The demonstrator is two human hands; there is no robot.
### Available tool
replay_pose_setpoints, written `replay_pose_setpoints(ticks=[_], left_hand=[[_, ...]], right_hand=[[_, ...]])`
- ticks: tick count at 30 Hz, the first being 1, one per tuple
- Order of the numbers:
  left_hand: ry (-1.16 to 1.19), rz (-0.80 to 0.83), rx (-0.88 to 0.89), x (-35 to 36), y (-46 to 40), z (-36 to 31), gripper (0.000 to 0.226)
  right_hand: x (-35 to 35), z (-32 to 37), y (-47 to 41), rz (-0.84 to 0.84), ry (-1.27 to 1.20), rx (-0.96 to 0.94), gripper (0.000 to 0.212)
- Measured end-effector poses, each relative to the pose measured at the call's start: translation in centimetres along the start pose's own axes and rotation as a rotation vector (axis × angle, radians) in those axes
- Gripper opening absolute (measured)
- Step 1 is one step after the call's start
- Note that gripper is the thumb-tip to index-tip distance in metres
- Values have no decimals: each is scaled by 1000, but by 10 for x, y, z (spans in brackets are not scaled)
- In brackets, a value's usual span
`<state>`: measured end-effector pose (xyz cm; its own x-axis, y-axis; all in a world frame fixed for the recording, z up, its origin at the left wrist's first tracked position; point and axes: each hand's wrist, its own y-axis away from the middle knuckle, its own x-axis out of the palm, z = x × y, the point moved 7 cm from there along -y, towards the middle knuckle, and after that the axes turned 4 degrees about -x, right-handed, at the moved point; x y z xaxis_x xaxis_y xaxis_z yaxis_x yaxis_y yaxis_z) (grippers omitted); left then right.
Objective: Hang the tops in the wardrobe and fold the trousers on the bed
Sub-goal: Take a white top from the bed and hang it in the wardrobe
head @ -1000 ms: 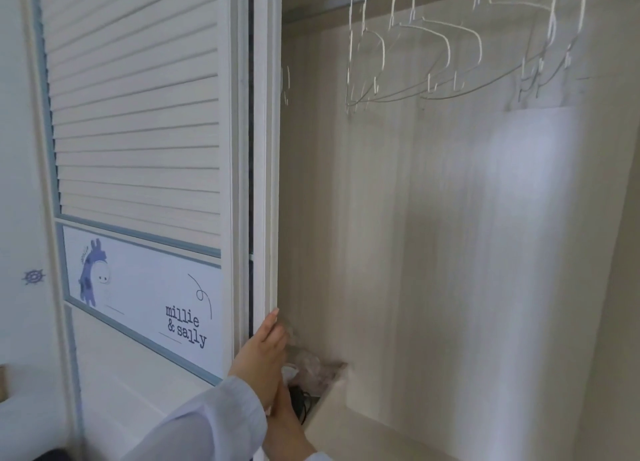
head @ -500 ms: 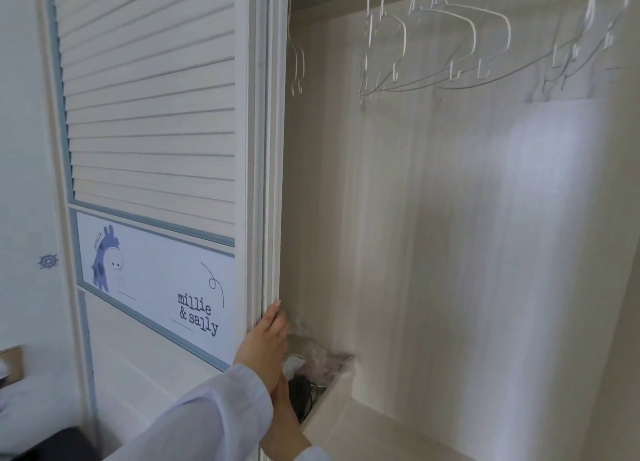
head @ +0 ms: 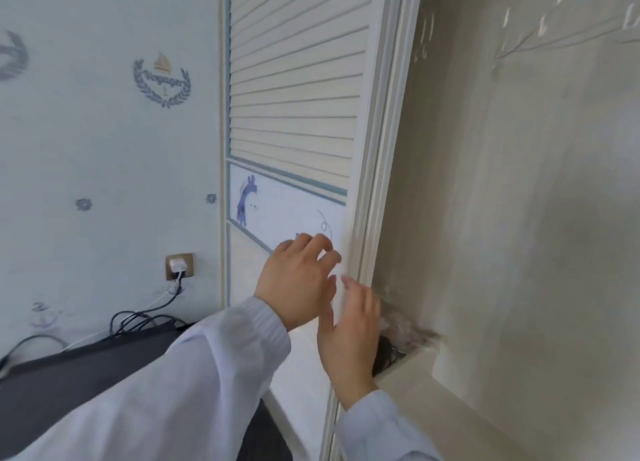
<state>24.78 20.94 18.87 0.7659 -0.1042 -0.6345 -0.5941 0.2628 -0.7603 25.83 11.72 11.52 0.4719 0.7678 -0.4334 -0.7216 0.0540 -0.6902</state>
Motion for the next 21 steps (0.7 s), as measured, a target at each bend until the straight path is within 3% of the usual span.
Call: replay_pose_setpoints(ticks=[2,6,10,15,21], left_hand=[[-39,-68,-151,-44,25,32,34],[-230,-55,-408,-115,106,71,40],[-444,92,-765,-205,236,89,41],[-578,293,-1200,-317,412,63,41],[-726,329,-1657,-457,593,-3,40]], right_hand=[[0,48,5,13,23,-150,45],[20,123,53,188,-29,-432,63],[37,216,148,409,-178,-673,66],[40,314,293,734,-405,-817,72],[1,419,481,994,-600,-983,61]])
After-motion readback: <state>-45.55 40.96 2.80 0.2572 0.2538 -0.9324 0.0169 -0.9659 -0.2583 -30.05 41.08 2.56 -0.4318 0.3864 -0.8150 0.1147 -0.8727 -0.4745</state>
